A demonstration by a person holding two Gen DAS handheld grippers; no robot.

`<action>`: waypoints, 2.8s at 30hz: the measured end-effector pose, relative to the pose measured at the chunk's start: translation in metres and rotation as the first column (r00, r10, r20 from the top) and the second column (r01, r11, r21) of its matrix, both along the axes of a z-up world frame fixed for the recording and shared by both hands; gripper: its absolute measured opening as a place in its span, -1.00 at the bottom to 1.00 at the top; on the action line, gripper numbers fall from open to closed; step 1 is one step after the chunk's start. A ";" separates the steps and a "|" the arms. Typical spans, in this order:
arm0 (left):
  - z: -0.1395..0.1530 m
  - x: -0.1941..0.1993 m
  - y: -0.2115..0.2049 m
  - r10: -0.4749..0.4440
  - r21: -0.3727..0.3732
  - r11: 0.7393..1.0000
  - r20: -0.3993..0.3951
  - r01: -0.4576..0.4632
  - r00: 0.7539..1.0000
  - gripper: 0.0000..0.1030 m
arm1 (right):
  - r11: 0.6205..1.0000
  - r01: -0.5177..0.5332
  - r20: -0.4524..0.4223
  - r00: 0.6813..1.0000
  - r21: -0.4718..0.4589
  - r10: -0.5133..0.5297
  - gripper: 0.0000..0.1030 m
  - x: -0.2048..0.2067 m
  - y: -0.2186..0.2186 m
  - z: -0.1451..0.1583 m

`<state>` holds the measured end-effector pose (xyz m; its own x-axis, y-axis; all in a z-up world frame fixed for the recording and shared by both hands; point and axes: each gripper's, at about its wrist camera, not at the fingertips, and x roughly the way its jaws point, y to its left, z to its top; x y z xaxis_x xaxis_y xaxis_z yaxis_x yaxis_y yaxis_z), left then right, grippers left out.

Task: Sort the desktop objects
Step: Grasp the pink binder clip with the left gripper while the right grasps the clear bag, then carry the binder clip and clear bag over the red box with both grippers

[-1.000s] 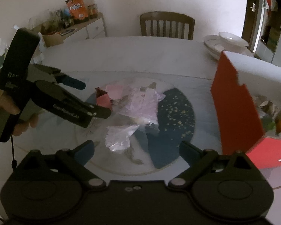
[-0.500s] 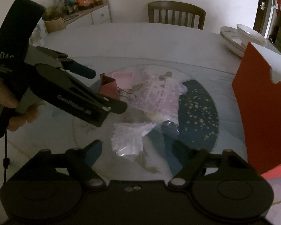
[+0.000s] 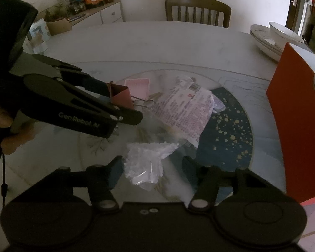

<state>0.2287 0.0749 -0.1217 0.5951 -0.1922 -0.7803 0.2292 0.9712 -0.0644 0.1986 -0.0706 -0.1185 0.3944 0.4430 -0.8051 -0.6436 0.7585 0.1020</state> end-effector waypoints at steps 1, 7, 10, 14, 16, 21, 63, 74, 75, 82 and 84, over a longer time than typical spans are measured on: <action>0.000 0.000 0.000 0.000 0.000 1.000 -0.001 0.000 1.000 -0.01 | 1.000 0.000 -0.002 1.000 0.001 0.000 0.05 0.000 0.000 0.000; 0.003 -0.002 -0.002 -0.004 -0.003 1.000 0.003 0.004 1.000 -0.28 | 1.000 0.011 -0.009 1.000 -0.010 -0.011 -0.13 0.002 0.000 -0.001; 0.004 -0.003 -0.003 0.003 0.007 1.000 0.000 -0.003 1.000 -0.38 | 1.000 0.012 -0.003 1.000 0.001 -0.012 -0.27 0.001 -0.001 0.001; 0.006 -0.008 -0.004 0.013 0.012 1.000 -0.002 -0.013 1.000 -0.41 | 1.000 0.019 0.004 1.000 -0.012 -0.019 -0.35 -0.003 -0.002 0.001; 0.007 -0.011 -0.004 0.023 0.003 1.000 -0.008 -0.023 1.000 -0.41 | 1.000 0.021 -0.006 1.000 0.001 -0.021 -0.37 -0.004 -0.006 0.002; 0.008 -0.027 -0.002 0.060 -0.036 0.997 -0.028 -0.061 0.998 -0.42 | 0.999 0.026 -0.017 1.000 0.019 -0.026 -0.38 -0.011 -0.015 0.005; 0.102 -0.056 -0.126 -0.045 -0.160 0.986 0.033 0.050 0.998 -0.42 | 0.985 0.143 0.085 0.985 0.096 -0.152 -0.38 -0.033 -0.157 0.098; 0.120 -0.027 -0.171 -0.094 -0.167 0.980 0.067 0.104 0.993 -0.42 | 0.981 0.171 0.116 0.977 0.089 -0.181 -0.38 -0.009 -0.202 0.118; 0.121 -0.025 -0.175 -0.099 -0.167 0.980 0.069 0.109 0.993 -0.42 | 0.980 0.173 0.117 0.976 0.093 -0.184 -0.38 -0.006 -0.207 0.120; 0.131 0.003 -0.205 -0.137 -0.141 0.979 0.100 0.150 0.986 -0.42 | 0.977 0.194 0.138 0.969 0.088 -0.204 -0.38 0.020 -0.239 0.125; 0.132 0.011 -0.215 -0.144 -0.130 0.979 0.106 0.157 0.984 -0.42 | 0.975 0.203 0.141 0.967 0.090 -0.214 -0.38 0.029 -0.248 0.125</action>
<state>0.2397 -0.1398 0.0106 0.6215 -0.3867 -0.6813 0.3836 0.9085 -0.1657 0.2272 -0.3183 0.0066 0.5972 0.3943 -0.6985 -0.4842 0.8715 0.0780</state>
